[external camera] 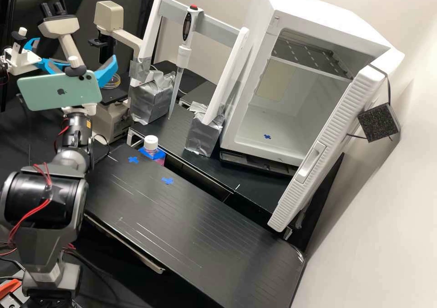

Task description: Move the petri dish to the bench

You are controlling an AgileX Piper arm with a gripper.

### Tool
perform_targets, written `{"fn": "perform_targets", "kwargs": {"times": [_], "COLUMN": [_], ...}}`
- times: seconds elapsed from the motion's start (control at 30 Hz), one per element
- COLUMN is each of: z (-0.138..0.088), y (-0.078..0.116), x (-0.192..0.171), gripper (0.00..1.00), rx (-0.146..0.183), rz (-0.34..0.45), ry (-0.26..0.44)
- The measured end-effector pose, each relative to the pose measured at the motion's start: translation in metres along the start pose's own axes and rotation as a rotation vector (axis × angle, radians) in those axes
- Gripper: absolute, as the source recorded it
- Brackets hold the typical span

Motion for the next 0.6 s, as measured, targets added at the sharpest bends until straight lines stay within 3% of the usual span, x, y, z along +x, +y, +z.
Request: {"fn": "perform_targets", "kwargs": {"times": [0.2, 0.27, 0.47, 0.6], "z": [0.001, 0.004, 0.012, 0.024], "y": [-0.013, -0.016, -0.005, 0.005], "x": [0.044, 0.059, 0.069, 0.078], "gripper": [1.0, 1.0, 1.0, 1.0], "rx": [-0.003, 0.04, 0.081, 0.134], "rz": [-0.089, -0.129, -0.121, -0.097], "ry": [-0.007, -0.004, 0.004, -0.011]}}
